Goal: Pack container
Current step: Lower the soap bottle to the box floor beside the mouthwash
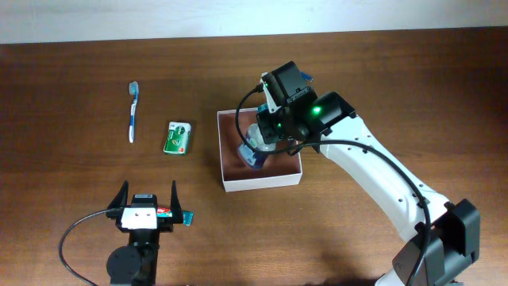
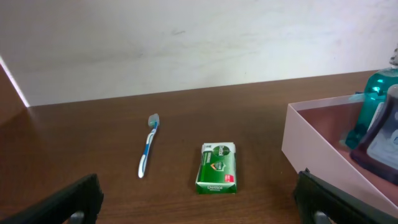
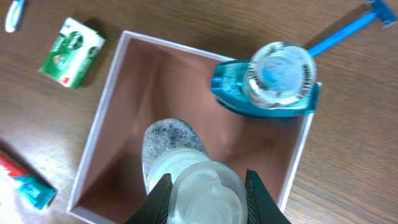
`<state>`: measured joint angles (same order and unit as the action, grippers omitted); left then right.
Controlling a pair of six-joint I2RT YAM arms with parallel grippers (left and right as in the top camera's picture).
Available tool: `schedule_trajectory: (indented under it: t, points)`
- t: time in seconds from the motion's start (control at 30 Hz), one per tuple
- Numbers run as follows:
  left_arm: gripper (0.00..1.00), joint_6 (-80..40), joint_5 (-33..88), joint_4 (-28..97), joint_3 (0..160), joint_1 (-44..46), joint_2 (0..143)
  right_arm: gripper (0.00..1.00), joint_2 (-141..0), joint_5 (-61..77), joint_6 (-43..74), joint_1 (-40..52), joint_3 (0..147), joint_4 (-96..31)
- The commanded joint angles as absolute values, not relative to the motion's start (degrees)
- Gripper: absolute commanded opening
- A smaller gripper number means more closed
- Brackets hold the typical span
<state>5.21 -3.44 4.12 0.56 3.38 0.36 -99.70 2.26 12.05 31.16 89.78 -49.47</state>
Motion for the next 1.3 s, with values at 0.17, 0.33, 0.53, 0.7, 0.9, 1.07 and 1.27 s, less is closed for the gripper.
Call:
schedule_trajectory:
  t: [0.17,0.33,0.53,0.7,0.9,1.07,1.27]
  points:
    - [0.99,6.3,-3.9,4.5,0.5,3.6,0.4,0.04,-96.8,5.7,12.9,31.3,90.3,-48.6]
    - [0.99,6.3,-3.9,4.5,0.5,3.6,0.4,0.04,-95.9,5.6,12.9,29.9,90.3,-48.8]
    - [0.99,6.3,-3.9,4.6,0.5,3.6,0.4,0.04,-92.1,4.2,12.9,27.8,91.8,-51.1]
    - [0.99,6.3,-3.9,4.5,0.5,3.6,0.4,0.04,-88.9,-3.2,13.0,27.8,93.5,-55.4]
    - [0.99,6.3,-3.9,4.5,0.5,3.6,0.4,0.04,-88.6,-3.8,13.0,27.8,95.0,-58.5]
    - [0.99,6.3,-3.9,4.5,0.5,3.6,0.4,0.04,-88.6,-9.1,16.1,28.4,95.0,-59.0]
    - [0.99,6.3,-3.9,4.5,0.5,3.6,0.4,0.04,-88.6,-21.9,17.0,33.6,95.8,-59.1]
